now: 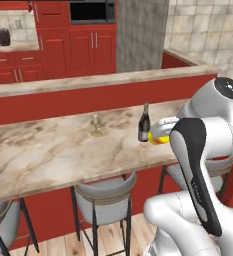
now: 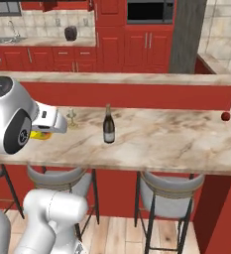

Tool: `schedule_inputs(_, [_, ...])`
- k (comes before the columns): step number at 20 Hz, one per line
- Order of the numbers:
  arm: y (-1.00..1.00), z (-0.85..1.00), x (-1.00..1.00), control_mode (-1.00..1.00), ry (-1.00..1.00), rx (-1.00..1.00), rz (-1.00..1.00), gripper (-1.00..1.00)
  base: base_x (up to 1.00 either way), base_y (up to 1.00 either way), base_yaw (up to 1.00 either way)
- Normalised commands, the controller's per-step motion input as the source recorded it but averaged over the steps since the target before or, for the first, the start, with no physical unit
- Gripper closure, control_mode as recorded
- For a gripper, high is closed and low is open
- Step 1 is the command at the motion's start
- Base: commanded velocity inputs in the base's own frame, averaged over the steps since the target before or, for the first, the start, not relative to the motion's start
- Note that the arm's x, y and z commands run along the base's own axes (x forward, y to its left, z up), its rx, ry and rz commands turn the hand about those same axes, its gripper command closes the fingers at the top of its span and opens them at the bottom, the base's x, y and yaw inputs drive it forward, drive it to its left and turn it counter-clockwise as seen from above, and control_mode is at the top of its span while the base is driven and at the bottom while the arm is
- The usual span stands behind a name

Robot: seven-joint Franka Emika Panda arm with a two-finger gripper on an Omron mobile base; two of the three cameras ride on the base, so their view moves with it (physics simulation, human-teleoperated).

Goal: Open the cabinet directly in front. Then move the wine and the cup to the dining counter with the candle on it.

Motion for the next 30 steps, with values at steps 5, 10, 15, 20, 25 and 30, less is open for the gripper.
schedule_inputs(5, [0.0, 0.0, 0.0, 1.0, 0.0, 0.0, 0.0, 1.0, 0.54, -0.17, 0.12])
schedule_inputs(10, [0.0, 0.0, 0.0, 1.0, 0.0, 0.0, 0.0, 1.0, 0.07, 0.16, 0.03])
schedule_inputs(15, [0.0, 0.0, 0.0, 1.0, 0.0, 0.0, 0.0, 1.0, -0.16, 0.66, 0.05])
schedule_inputs(20, [0.0, 0.0, 0.0, 1.0, 0.0, 0.0, 0.0, 1.0, -0.27, 0.08, 0.03])
schedule_inputs(25, [0.0, 0.0, 0.0, 1.0, 0.0, 0.0, 0.0, 1.0, -0.21, 0.31, 0.01])
schedule_inputs(30, [0.0, 0.0, 0.0, 1.0, 0.0, 0.0, 0.0, 1.0, -0.29, 0.67, 0.02])
